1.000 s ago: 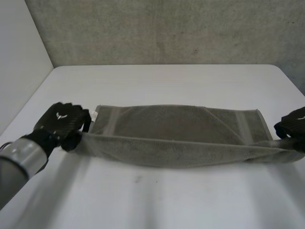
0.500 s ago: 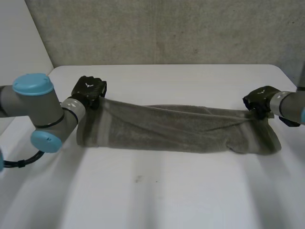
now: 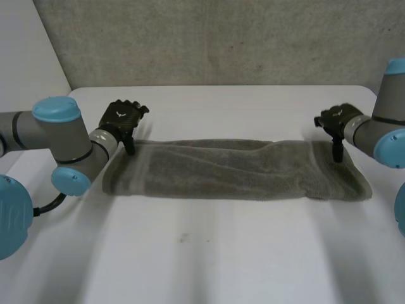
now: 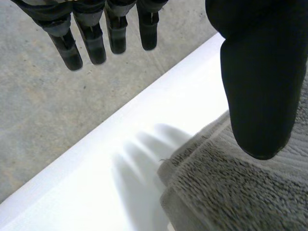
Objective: Fold the towel.
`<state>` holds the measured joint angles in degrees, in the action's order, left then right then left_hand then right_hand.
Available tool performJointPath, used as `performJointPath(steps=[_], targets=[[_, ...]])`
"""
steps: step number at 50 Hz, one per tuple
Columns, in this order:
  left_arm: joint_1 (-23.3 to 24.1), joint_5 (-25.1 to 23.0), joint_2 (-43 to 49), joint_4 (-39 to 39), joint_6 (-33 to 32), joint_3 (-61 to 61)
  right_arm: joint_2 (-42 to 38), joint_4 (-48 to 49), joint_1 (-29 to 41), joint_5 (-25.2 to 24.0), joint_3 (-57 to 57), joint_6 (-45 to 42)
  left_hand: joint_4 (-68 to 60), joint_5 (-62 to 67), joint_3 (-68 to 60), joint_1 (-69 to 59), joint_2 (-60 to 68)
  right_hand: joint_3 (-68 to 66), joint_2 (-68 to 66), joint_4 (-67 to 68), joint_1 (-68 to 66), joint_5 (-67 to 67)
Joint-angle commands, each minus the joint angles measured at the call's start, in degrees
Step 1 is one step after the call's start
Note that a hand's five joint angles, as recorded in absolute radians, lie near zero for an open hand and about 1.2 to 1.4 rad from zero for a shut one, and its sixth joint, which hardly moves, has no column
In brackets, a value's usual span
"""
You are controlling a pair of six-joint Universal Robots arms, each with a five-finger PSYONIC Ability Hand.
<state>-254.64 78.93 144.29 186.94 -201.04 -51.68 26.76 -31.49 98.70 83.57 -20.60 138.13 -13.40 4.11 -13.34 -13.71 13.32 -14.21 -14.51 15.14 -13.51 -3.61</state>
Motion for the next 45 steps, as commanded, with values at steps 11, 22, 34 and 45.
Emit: performJointPath(steps=[11, 22, 34, 45], targets=[[0.2, 1.58, -15.69, -2.01, 3.47, -10.18, 14.89, 0.99, -0.17, -0.86, 0.32, 10.05, 3.4, -4.11, 3.34, 3.71, -3.32, 4.21, 4.51, -5.14, 3.51, 3.61], [0.28, 0.96, -26.86, 2.28, 3.55, -29.33, 27.89, 8.61, -2.89, -8.41, -34.46, 8.65, 3.4, -4.11, 3.34, 3.71, -3.32, 4.21, 4.51, -5.14, 3.51, 3.61], [0.11, 1.05, -32.93, 11.78, 10.57, -44.11, 35.64, 27.6, -7.02, -9.21, -63.93, 8.56, 3.4, -4.11, 3.34, 3.71, -3.32, 2.47, 2.77, -3.41, 1.78, 1.87], [0.02, 0.96, -33.38, 13.63, 12.78, -46.23, 32.83, 33.86, -8.08, -10.18, -69.57, 6.28, 3.4, -4.11, 3.34, 3.71, -3.32, -5.12, -4.82, 4.18, -5.81, -5.72]])
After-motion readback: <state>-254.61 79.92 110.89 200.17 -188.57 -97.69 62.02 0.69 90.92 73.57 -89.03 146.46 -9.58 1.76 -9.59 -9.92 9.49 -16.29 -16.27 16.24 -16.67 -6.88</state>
